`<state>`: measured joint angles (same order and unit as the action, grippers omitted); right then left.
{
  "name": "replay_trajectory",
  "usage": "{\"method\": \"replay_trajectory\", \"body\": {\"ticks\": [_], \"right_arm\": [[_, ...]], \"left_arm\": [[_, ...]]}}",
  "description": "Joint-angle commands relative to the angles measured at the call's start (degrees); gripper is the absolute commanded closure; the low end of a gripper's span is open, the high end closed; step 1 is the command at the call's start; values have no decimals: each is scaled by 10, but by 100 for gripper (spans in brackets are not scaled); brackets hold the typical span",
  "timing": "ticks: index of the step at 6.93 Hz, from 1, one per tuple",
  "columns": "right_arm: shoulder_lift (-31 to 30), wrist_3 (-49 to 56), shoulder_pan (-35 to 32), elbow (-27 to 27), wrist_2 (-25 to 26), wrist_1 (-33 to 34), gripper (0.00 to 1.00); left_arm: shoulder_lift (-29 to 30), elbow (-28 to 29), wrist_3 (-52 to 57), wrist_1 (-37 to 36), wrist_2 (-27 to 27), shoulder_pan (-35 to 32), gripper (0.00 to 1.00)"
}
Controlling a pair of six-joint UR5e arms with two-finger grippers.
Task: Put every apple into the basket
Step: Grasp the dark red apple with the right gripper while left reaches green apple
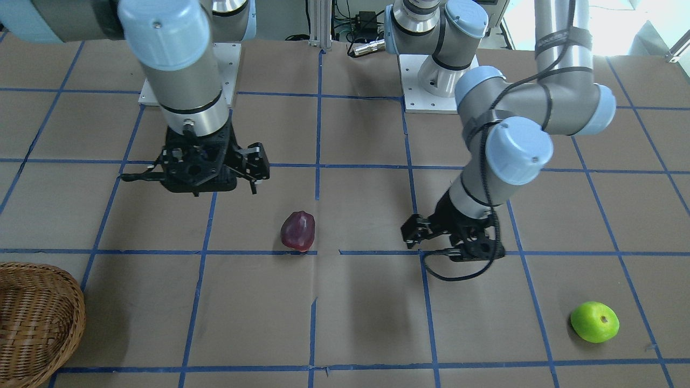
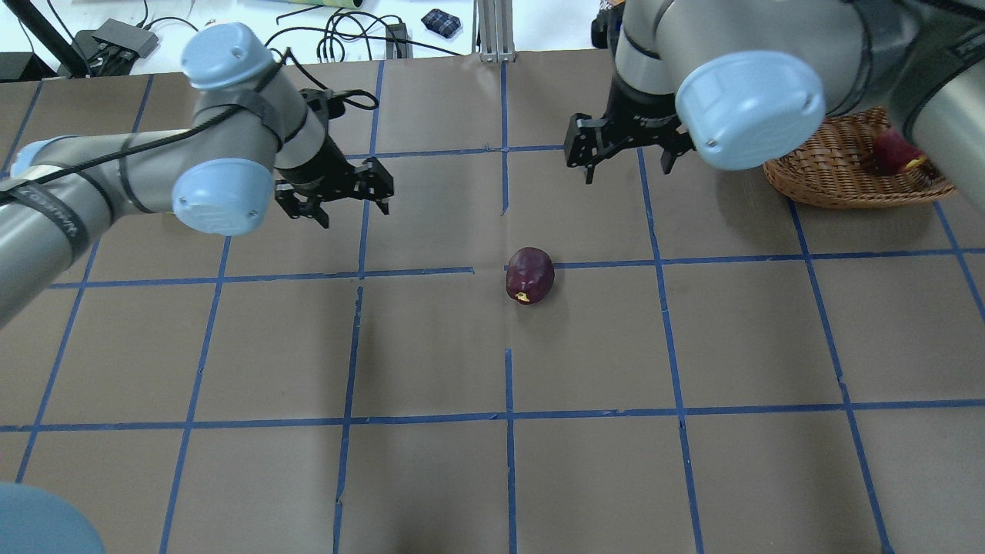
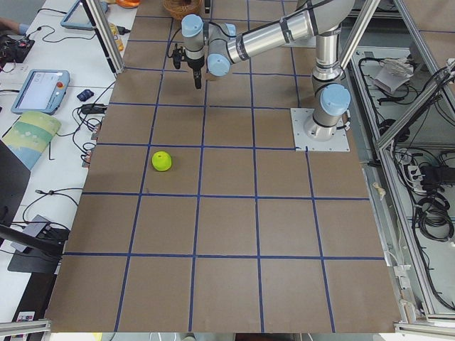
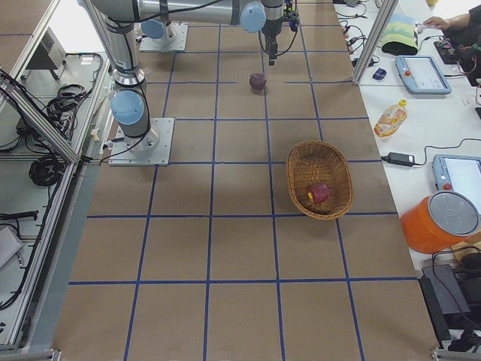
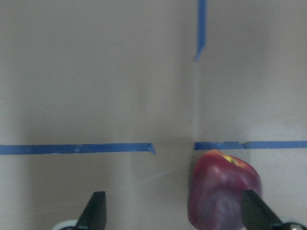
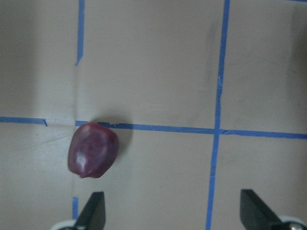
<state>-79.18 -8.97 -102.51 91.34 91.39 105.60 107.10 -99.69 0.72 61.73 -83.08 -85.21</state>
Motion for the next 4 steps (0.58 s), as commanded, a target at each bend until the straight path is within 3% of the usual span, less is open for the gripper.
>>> {"method": "replay_trajectory", "body": {"ticks": [1, 2, 3, 4], "right_arm": [[40, -143, -56, 94, -2, 160, 0], [62, -187, -65, 124, 1, 200, 0], [77, -189, -66, 139, 4, 212, 0], [88, -186, -67, 141, -1, 213, 0]], "left_arm": [[16, 20, 189, 3, -10, 147, 0], [49, 48, 237, 1, -41, 166, 0], [78, 101, 249, 2, -130, 169, 0], [128, 165, 249, 2, -132, 169, 0]]}}
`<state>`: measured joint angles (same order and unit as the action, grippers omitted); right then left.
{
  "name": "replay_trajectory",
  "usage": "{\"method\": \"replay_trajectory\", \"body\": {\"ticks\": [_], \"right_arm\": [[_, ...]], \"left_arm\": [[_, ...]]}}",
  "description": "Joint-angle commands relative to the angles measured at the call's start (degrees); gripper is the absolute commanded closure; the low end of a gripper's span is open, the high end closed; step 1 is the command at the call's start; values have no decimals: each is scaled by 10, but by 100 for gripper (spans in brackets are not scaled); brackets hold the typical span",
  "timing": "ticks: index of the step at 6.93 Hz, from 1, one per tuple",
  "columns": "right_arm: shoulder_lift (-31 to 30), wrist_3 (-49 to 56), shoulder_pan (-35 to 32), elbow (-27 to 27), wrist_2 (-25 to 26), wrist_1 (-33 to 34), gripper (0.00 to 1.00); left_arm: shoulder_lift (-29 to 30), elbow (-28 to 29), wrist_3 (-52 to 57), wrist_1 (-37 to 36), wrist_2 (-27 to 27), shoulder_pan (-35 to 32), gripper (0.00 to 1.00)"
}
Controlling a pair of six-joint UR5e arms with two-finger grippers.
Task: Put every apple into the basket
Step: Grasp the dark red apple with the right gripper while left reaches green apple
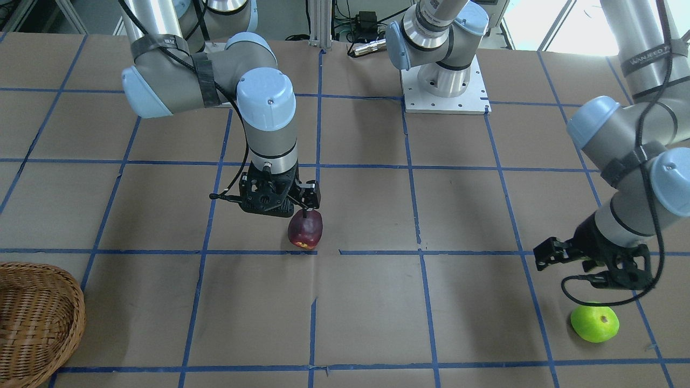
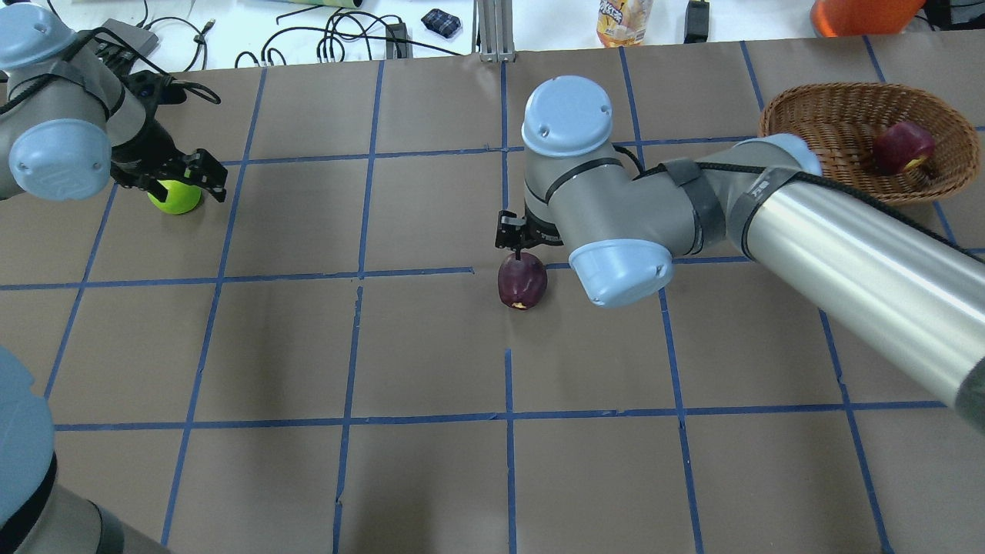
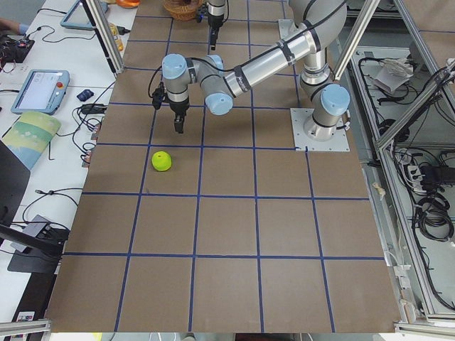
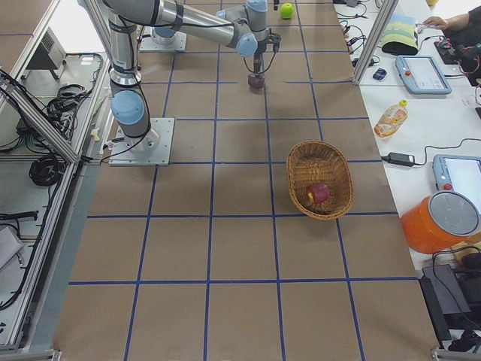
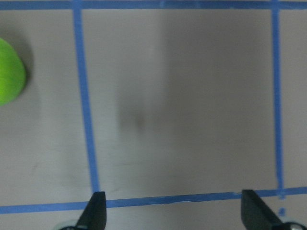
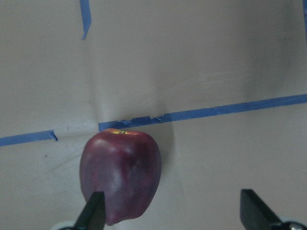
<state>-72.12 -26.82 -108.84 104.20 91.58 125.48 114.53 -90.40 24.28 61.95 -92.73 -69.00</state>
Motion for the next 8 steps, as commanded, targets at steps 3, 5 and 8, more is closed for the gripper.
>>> {"method": "replay_trajectory", "body": {"ticks": [3, 5, 8], "right_arm": [[28, 2, -3, 3, -56, 57, 0], [50, 4, -3, 2, -52, 81, 0], [74, 33, -3, 5, -49, 88, 0]], "left_arm": [[144, 157, 9, 27, -30, 34, 0], [167, 159, 10, 24, -5, 47, 0], [177, 158, 4, 26, 38, 53, 9]]}}
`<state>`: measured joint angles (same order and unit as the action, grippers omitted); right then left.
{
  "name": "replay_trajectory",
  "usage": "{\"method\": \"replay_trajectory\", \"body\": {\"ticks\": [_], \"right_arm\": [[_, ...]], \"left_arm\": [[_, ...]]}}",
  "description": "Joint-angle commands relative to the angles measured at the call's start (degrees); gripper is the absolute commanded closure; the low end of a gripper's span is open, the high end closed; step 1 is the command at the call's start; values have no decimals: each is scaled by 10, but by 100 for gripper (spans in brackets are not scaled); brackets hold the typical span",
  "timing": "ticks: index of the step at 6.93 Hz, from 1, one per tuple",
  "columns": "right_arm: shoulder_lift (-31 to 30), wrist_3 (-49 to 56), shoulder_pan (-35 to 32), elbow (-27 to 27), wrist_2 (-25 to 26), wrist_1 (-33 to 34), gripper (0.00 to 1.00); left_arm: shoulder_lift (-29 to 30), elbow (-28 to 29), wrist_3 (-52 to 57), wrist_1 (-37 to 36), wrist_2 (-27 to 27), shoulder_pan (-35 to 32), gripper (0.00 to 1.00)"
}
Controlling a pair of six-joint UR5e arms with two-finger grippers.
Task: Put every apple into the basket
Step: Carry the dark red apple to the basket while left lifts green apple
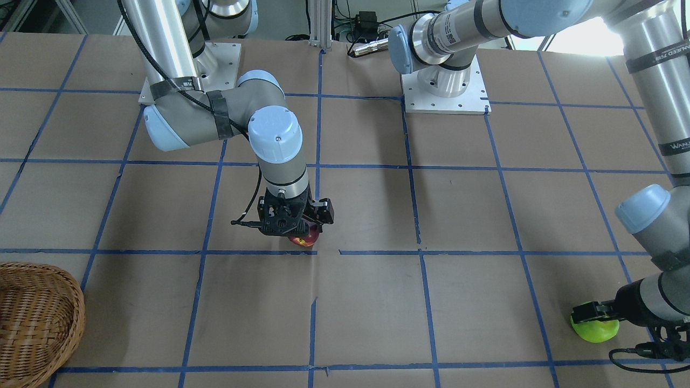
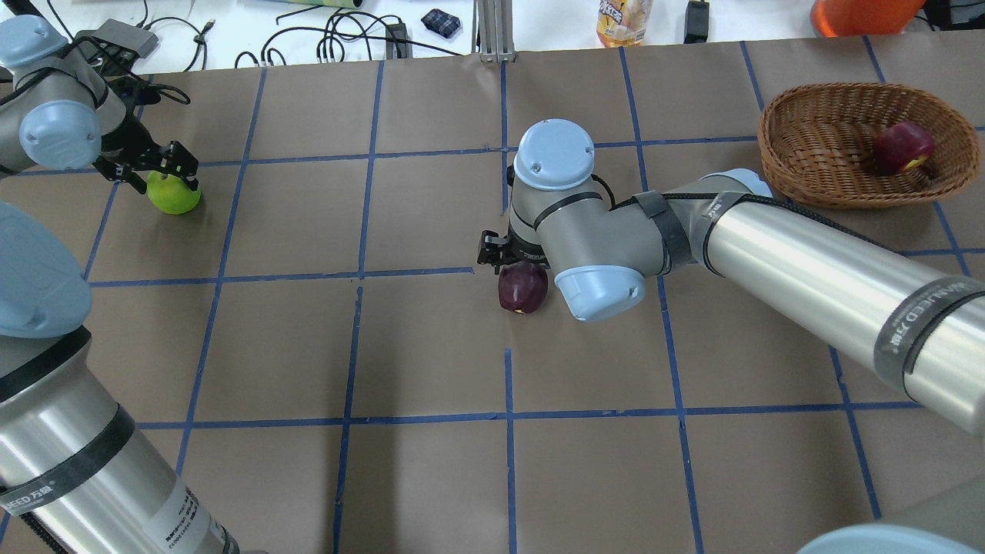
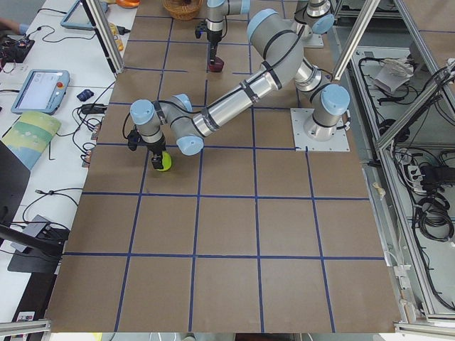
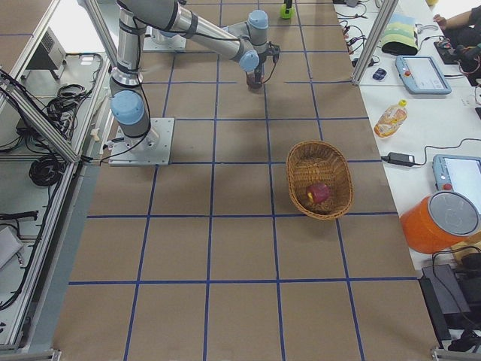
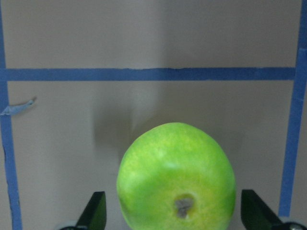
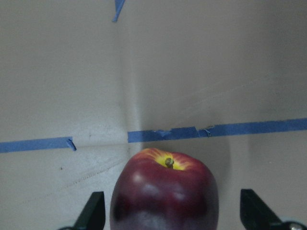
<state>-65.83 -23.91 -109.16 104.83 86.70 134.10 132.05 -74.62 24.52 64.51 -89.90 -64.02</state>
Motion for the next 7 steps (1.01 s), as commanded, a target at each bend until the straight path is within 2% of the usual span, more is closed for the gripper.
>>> {"method": "replay_trajectory", "body": {"ticks": [1, 2, 3, 4, 5, 6, 7], "right_arm": [[17, -3, 0, 3, -6, 11, 0], [24, -4, 0, 5, -7, 14, 0], [28, -3, 0, 10, -7, 15, 0], [22, 6, 0, 11, 0, 21, 31], [21, 5, 1, 10, -1, 20, 77], [11, 7, 10, -2, -2, 15, 89], [-6, 46, 31, -24, 1, 11, 93]], "left_arm": [[-3, 4, 16, 2, 4, 4, 79], [-13, 11, 17, 22, -2, 4, 100], [-22, 31, 9, 84, 2, -6, 100], [-35, 40, -22, 125, 2, -14, 100], [-55, 36, -52, 149, 0, -34, 100], [-77, 34, -97, 214, 4, -62, 100], [-99, 22, -151, 242, 27, -106, 100]]}}
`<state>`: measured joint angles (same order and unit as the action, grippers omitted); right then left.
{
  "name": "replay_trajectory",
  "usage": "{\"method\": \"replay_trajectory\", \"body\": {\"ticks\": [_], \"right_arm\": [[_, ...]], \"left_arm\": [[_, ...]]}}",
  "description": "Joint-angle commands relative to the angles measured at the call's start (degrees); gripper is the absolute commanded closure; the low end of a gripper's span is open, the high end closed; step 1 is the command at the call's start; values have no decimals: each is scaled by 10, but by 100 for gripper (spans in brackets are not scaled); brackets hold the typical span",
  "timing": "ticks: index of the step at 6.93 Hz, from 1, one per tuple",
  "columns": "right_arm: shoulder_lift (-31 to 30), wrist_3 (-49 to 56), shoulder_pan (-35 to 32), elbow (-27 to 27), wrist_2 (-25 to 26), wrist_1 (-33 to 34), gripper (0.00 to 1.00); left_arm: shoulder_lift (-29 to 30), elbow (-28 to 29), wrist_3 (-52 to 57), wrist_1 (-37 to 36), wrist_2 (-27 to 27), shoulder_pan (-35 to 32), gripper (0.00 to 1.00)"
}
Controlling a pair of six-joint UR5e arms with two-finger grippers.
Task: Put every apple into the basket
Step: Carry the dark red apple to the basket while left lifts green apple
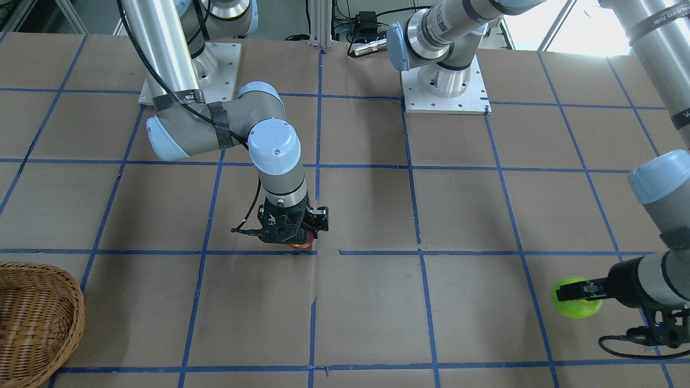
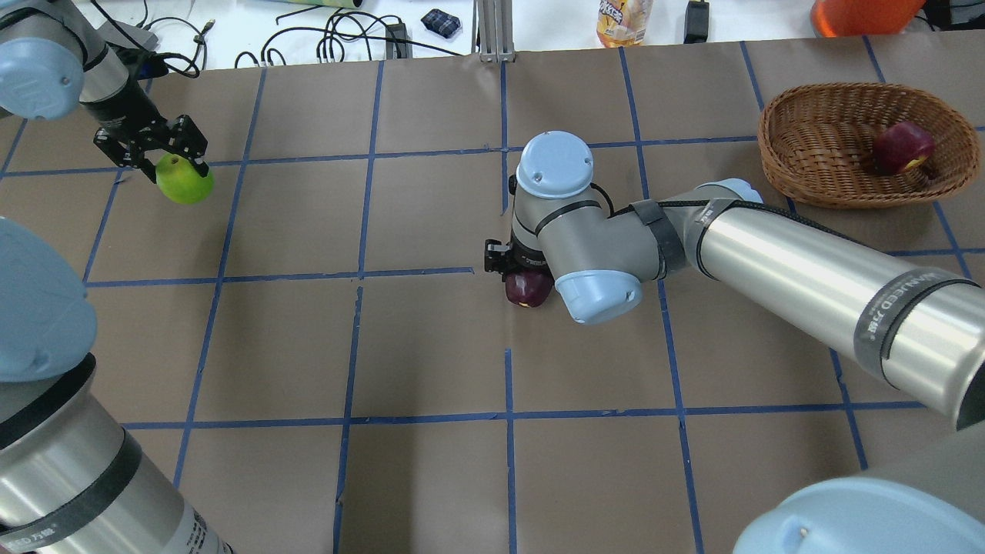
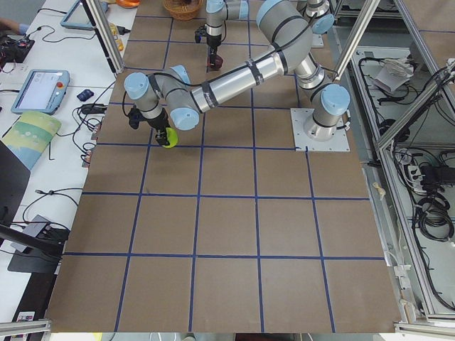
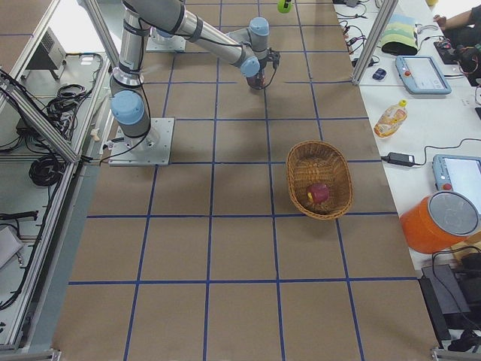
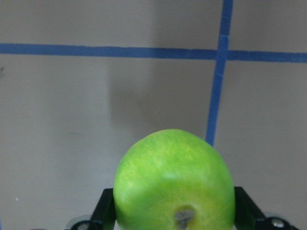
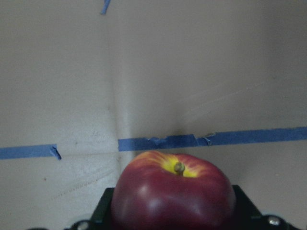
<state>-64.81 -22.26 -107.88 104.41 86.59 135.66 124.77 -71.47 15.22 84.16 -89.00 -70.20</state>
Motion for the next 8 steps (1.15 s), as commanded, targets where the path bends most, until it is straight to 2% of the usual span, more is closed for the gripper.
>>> {"method": "replay_trajectory", "body": {"ticks": [1, 2, 3, 4, 5, 6, 7, 8], "right_arm": [[-26, 94, 75, -65, 5, -80, 96], [-24, 170, 146, -125, 31, -139, 96], [-15, 271, 212, -178, 45, -141, 95], [5, 348, 262, -215, 40, -163, 95], [18, 426, 305, -234, 38, -174, 95], [42, 524, 342, -236, 38, -162, 100], [62, 593, 393, -234, 38, -120, 100], [95, 640, 440, -242, 30, -107, 100]], "left_arm": [[-41, -35, -111, 46, 21, -87, 100], [-54, -62, -139, 40, 35, -109, 100], [-62, -79, -196, 39, 78, -135, 100], [-72, -82, -276, 41, 131, -196, 100], [-78, -81, -345, 33, 131, -277, 100], [-72, -96, -403, -11, 128, -343, 100], [-62, -124, -482, -82, 131, -374, 100], [-59, -163, -571, -167, 134, -406, 100]]}}
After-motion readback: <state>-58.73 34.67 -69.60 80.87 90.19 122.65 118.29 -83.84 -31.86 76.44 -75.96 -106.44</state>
